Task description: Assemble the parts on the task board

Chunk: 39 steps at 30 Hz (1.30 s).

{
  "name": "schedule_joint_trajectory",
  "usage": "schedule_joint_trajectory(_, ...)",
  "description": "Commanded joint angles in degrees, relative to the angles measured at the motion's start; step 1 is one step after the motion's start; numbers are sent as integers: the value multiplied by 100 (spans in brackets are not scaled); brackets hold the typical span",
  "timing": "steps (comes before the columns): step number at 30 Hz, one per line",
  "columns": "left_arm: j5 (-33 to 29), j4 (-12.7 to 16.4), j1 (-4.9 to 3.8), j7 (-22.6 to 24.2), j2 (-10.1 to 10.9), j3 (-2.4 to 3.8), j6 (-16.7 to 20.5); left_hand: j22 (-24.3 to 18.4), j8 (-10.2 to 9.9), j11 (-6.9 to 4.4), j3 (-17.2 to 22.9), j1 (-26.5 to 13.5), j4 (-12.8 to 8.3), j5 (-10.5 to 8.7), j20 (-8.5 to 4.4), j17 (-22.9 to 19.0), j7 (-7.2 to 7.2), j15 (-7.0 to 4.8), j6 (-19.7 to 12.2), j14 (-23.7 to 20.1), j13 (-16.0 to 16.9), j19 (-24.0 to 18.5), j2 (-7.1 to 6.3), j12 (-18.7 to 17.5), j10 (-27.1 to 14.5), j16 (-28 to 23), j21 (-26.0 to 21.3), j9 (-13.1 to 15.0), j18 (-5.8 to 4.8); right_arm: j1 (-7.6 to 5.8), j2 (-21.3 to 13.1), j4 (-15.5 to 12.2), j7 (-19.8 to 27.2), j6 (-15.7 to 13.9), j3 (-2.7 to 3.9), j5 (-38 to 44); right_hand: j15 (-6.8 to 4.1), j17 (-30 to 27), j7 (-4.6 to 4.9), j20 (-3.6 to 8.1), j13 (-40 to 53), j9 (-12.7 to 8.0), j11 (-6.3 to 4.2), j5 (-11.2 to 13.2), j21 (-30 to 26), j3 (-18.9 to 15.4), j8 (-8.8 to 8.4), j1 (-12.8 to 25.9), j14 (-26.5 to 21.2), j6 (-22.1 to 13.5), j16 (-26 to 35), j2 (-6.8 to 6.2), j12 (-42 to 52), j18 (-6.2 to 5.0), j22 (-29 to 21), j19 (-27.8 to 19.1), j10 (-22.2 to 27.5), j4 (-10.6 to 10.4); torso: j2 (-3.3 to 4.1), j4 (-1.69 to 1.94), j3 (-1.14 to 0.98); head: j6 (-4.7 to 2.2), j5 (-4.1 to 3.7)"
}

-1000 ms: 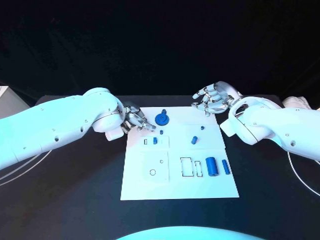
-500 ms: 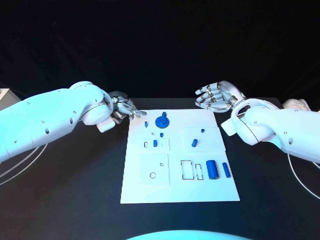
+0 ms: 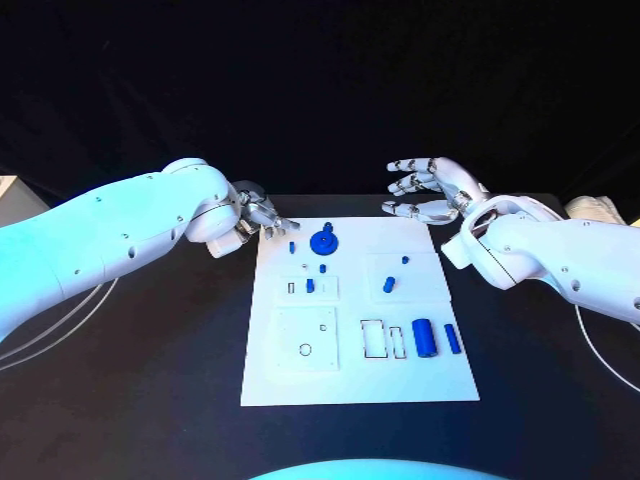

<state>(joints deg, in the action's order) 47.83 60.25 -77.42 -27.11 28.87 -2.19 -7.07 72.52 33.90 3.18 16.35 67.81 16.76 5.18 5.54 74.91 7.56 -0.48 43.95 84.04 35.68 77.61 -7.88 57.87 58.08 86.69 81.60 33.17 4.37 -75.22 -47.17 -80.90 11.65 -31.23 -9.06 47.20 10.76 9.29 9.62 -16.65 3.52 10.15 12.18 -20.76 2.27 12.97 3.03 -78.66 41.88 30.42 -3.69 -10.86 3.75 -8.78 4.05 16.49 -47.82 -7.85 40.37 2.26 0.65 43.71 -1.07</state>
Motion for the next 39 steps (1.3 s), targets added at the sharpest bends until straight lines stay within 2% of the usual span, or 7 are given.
schedule_joint_trajectory(1, 343, -89, -4, -85, -77, -15, -305, 7, -26, 11, -45, -61, 2, 8, 1, 927, 6, 16, 29, 365, -6, 43, -19, 30, 42, 25, 20, -9, -33, 9, 13, 16, 145, -8, 0, 746, 20, -132, 546, -16, -9, -83, 22, -20, -33, -418, -15, -253, -355, -142, 45, 26, -37, 2, -85, -319, 172, -217, 24, -19, -3, -15, 14)
schedule_joint_trajectory(4, 409, -160, -4, -96, -143, -33, -358, 3, -32, 10, -58, -77, 2, 4, 1, 918, 5, 15, 37, 363, -7, 40, -16, 37, 47, 21, 19, -23, -32, 17, 22, 16, 29, -58, 0, 990, -6, -310, 500, -22, -15, -165, -25, -82, -75, -961, -10, -716, -900, -249, 66, -118, -43, 122, -196, -809, 386, -895, 37, -26, -11, -18, 27)
schedule_joint_trajectory(8, 446, -246, -4, -138, -216, -44, -450, 19, -35, 8, -74, -94, 2, 1, 0, 931, 2, 14, 50, 368, -9, 51, -13, 45, 51, 29, 27, -36, -36, 27, 25, 1, -89, -65, 0, 1196, -92, -401, 405, -34, -26, -216, -116, -182, -42, -1332, -22, -697, -1235, -359, 94, -210, -57, 475, -191, -812, 567, -916, 52, -22, -14, -24, 30)
schedule_joint_trajectory(11, 458, -308, -4, -167, -261, -56, -532, 24, -33, 4, -91, -114, 2, -2, -2, 929, -4, 12, 78, 368, -12, 54, -3, 54, 56, 29, 30, -51, -37, 30, 32, -5, -123, -64, 0, 1279, -95, -443, 383, -27, -32, -241, -129, -192, -33, -1388, -33, -689, -1420, -431, 112, -232, -64, 526, -189, -807, 684, -917, 48, -17, -12, -17, 34)
schedule_joint_trajectory(15, 461, -360, -4, -196, -296, -70, -608, 36, -27, -1, -100, -121, -1, -1, -3, 933, -11, 8, 108, 370, -15, 61, 11, 61, 59, 32, 36, -63, -39, 32, 37, -7, -133, -56, -1, 1328, -56, -452, 407, 9, -34, -246, -103, -209, -34, -1402, -28, -691, -1446, -435, 106, -229, -64, 478, -191, -821, 738, -917, 43, -27, -11, -6, 32)
schedule_joint_trajectory(21, 458, -409, -4, -226, -324, -81, -669, 44, -15, -17, -98, -81, -13, 10, -9, 943, -29, -3, 171, 374, -19, 64, 43, 76, 62, 39, 40, -90, -40, 33, 39, -14, -128, -7, -1, 1345, 36, -488, 483, -3, -44, -276, -21, -213, 92, -1349, -18, -748, -1528, -475, 97, -198, -75, -34, -110, -522, 986, -917, 39, -28, -8, 3, 25)
schedule_joint_trajectory(39, 379, -583, -1, -228, -463, -106, -629, 63, -13, -49, 1, 79, -19, 28, -33, 952, -61, -31, 279, 379, 5, 68, 216, 133, 99, 48, 50, -180, -43, 33, 19, -99, -133, 72, 0, 1309, 114, -479, 572, -16, -35, -277, 60, -195, 239, -1194, 3, -810, -1392, -429, 72, -98, -59, -15, -42, -207, 920, -909, 50, -24, -8, 37, 6)
